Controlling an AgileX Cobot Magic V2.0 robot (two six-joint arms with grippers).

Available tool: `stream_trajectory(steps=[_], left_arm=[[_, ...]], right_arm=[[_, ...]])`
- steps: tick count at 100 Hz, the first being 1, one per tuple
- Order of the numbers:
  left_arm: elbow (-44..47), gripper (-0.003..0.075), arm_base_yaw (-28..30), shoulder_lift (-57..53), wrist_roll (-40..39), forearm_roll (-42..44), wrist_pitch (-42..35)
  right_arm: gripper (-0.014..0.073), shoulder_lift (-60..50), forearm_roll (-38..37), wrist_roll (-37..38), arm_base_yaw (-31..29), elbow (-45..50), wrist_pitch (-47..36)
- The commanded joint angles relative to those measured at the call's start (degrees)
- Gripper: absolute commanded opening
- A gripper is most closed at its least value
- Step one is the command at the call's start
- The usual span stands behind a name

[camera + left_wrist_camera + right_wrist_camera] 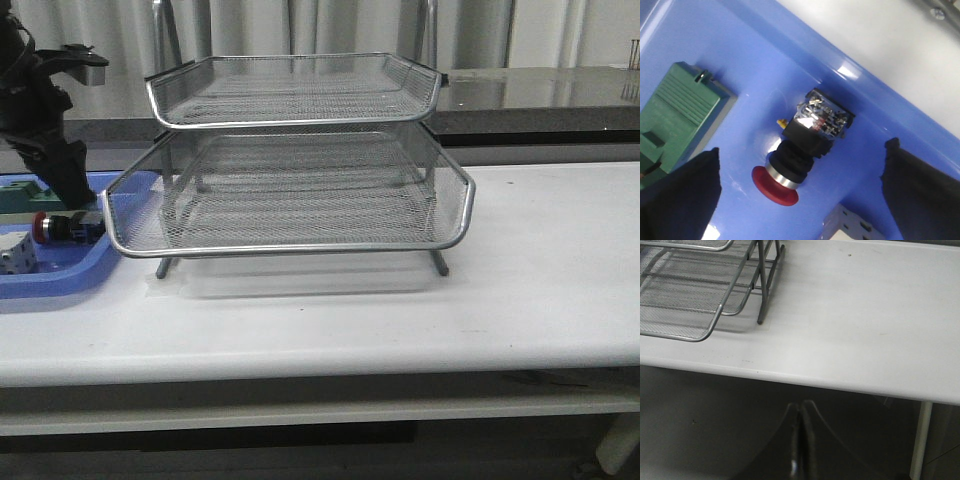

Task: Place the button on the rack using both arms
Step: 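Lower the left gripper onto the red push-button in the blue tray and grasp it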

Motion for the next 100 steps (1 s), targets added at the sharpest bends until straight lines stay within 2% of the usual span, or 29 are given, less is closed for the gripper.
stream_trajectory(steps=[1,44,100], left_arm=[[-1.84,0.0618,-0.43,-2.89,0.25,-0.31,-2.01],[-2.33,0.0618,-0.43,0.09,0.75,-0.33,-4.84],[-2.33,0.0618,-0.43,1.85,1.99,-0.43,-4.96]], right_arm=[[-0.0071,0.48,-0.25,0.08,-0.09,-1.34,-3.72],[-0.0071,0.48,-0.25,0.08,-0.09,-1.34,-3.72],[-0.0071,0.48,-0.25,0.08,-0.09,-1.34,-3.77]])
